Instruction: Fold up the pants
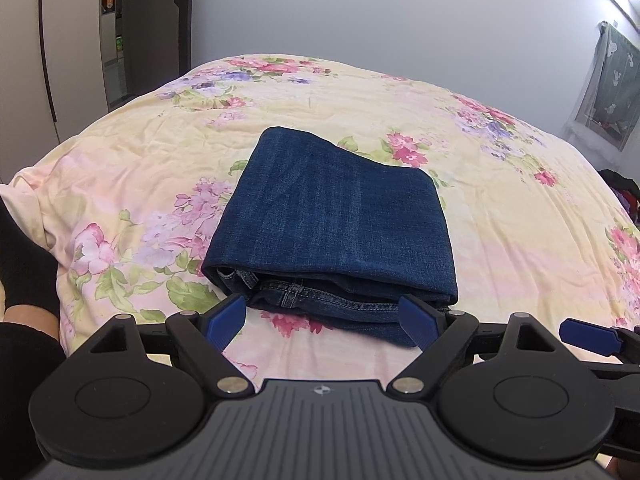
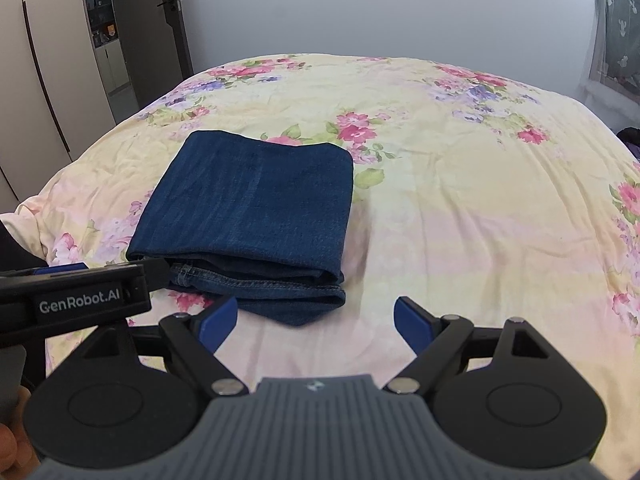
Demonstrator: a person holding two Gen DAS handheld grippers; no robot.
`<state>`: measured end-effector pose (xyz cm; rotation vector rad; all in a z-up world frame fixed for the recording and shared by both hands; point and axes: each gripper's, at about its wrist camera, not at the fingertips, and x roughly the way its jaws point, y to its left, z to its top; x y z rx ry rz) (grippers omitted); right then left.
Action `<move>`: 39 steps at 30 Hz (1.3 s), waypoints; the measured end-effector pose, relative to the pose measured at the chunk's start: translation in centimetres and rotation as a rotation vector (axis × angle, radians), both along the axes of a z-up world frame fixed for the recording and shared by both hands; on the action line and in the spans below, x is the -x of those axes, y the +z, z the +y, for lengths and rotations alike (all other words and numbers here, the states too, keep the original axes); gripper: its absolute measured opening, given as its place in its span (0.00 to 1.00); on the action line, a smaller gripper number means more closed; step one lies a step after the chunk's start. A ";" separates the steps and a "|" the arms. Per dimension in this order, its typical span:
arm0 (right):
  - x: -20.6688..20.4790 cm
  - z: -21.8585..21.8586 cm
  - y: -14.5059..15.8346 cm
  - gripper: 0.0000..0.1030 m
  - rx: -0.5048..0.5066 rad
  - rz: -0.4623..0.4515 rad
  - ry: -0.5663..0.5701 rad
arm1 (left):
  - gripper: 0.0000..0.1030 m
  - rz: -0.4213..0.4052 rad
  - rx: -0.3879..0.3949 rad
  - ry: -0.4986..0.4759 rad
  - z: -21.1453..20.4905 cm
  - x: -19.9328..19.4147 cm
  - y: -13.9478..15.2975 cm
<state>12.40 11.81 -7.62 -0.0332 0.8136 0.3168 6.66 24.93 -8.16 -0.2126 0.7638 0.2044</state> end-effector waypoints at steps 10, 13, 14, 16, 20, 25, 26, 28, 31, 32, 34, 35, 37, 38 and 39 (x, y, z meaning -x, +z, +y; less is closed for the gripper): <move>-0.1 -0.3 -0.2 0.79 0.002 0.004 -0.013 | 0.98 0.005 0.000 0.000 0.0 0.0 0.0; -0.2 -0.4 -0.3 0.79 0.002 0.006 -0.021 | 0.98 0.007 0.000 0.002 0.1 0.1 -0.2; -0.3 -0.5 -0.3 0.79 0.003 0.006 -0.023 | 0.98 0.007 0.000 0.002 0.1 0.0 -0.2; -0.3 -0.6 -0.3 0.79 0.003 0.007 -0.028 | 0.98 0.009 -0.002 0.003 0.2 0.0 -0.2; -0.4 -0.7 -0.4 0.79 0.003 0.009 -0.036 | 0.98 0.009 -0.003 0.005 0.3 0.0 -0.2; -0.5 -0.9 -0.5 0.79 0.007 0.011 -0.048 | 0.98 0.023 -0.013 0.016 0.6 -0.1 -0.4; -0.6 -0.9 -0.5 0.79 0.006 0.011 -0.051 | 0.98 0.026 -0.015 0.016 0.6 -0.1 -0.4; -0.7 -1.2 -0.6 0.79 0.001 0.014 -0.060 | 0.98 0.029 -0.020 0.015 0.6 -0.1 -0.4; -0.7 -1.4 -0.6 0.79 0.001 0.013 -0.066 | 0.98 0.028 -0.027 0.012 0.5 -0.1 -0.4; -0.7 -1.5 -0.6 0.79 0.002 0.013 -0.067 | 0.98 0.028 -0.028 0.013 0.5 -0.1 -0.4; -0.7 -1.5 -0.6 0.79 0.002 0.013 -0.068 | 0.98 0.028 -0.030 0.015 0.5 -0.1 -0.4; -0.7 -1.5 -0.6 0.79 0.002 0.014 -0.068 | 0.98 0.028 -0.031 0.015 0.5 -0.1 -0.4; -0.7 -1.6 -0.6 0.79 0.003 0.015 -0.070 | 0.98 0.028 -0.031 0.015 0.5 -0.1 -0.4; -0.8 -1.6 -0.7 0.79 0.003 0.015 -0.071 | 0.98 0.028 -0.032 0.015 0.5 -0.1 -0.4; -0.8 -1.6 -0.7 0.79 0.003 0.016 -0.072 | 0.98 0.029 -0.033 0.015 0.5 -0.1 -0.4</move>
